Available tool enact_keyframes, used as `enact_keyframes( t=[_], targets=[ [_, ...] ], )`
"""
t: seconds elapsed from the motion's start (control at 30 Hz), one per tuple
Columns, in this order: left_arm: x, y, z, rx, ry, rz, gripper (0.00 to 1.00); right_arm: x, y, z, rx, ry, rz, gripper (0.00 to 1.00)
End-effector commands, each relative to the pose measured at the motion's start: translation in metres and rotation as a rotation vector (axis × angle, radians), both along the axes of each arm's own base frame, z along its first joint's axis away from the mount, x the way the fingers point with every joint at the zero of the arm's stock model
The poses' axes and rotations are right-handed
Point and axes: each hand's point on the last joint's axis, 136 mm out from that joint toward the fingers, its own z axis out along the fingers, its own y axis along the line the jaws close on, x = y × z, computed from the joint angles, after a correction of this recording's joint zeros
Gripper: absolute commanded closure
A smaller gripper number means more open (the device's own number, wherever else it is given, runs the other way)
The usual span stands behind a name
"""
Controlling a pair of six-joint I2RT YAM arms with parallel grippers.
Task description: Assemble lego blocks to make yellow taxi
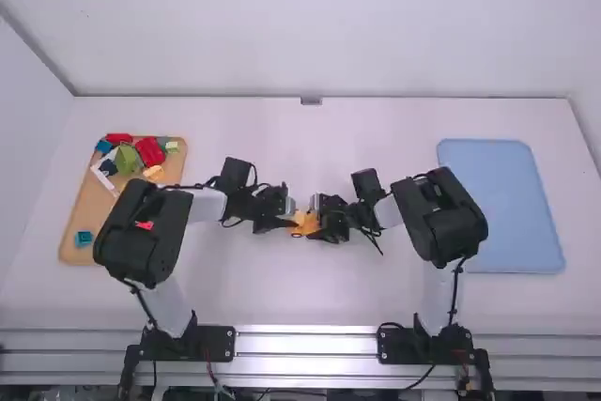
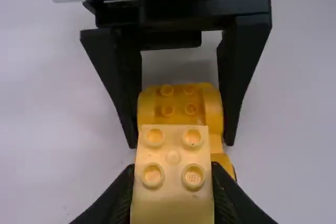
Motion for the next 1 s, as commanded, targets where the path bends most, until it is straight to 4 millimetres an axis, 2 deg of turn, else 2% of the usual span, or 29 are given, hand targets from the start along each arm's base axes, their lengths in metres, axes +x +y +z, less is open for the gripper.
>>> enact_keyframes(
  t=[0.0,0.33,0.67,0.97],
  targets=[
    [-0.014,-0.003,-0.007,-0.024,0.068,-0.004,0.98,-0.003,0.001,0.005,0.007,-0.001,0.005,0.45],
    [-0.019,-0.008,-0.008,-0.021,0.071,-0.02,0.98,-0.003,0.001,0.006,0.011,-0.001,0.005,0.45],
    [-0.007,-0.001,-0.016,0.034,0.099,0.068,0.98,-0.003,0.001,0.006,0.009,0.002,0.005,0.45],
    [-0.007,-0.001,-0.015,0.03,0.096,0.067,0.98,-0.003,0.001,0.005,0.007,0.003,0.003,0.45]
  ],
)
